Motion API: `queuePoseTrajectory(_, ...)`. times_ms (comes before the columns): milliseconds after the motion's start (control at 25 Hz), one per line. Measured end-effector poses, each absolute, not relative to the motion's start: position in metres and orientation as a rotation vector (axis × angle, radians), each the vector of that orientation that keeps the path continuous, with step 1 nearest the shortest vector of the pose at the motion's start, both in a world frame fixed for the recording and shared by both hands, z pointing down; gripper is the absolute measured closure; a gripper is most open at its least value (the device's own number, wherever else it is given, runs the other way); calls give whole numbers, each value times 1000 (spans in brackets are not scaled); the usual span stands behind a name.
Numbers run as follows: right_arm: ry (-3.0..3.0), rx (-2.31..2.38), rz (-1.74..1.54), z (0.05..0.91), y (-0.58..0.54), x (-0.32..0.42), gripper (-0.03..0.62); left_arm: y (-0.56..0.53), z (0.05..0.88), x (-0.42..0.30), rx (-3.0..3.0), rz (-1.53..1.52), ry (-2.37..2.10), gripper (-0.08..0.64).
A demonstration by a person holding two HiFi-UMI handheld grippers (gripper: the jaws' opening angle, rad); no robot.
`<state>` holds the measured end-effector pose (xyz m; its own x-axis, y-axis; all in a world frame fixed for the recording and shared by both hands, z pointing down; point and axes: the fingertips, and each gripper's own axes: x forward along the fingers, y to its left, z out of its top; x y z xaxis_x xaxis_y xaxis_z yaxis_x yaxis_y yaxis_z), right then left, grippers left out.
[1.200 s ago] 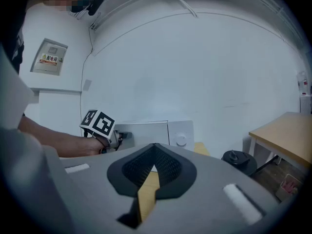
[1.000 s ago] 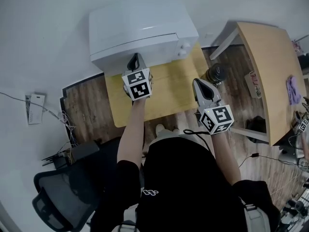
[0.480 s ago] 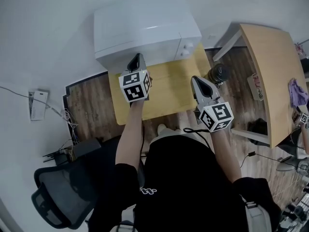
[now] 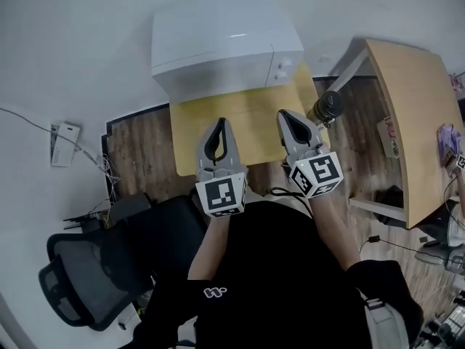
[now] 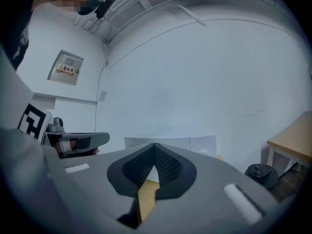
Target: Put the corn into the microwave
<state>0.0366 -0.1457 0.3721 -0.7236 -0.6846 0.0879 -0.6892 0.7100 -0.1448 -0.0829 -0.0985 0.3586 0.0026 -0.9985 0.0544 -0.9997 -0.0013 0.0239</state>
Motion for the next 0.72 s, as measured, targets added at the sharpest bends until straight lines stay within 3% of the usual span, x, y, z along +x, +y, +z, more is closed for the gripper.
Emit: queuePoseTrajectory(720,-2881,1141,121,364,-87,30,588,-51,356,-56,2189,79,-2181,558)
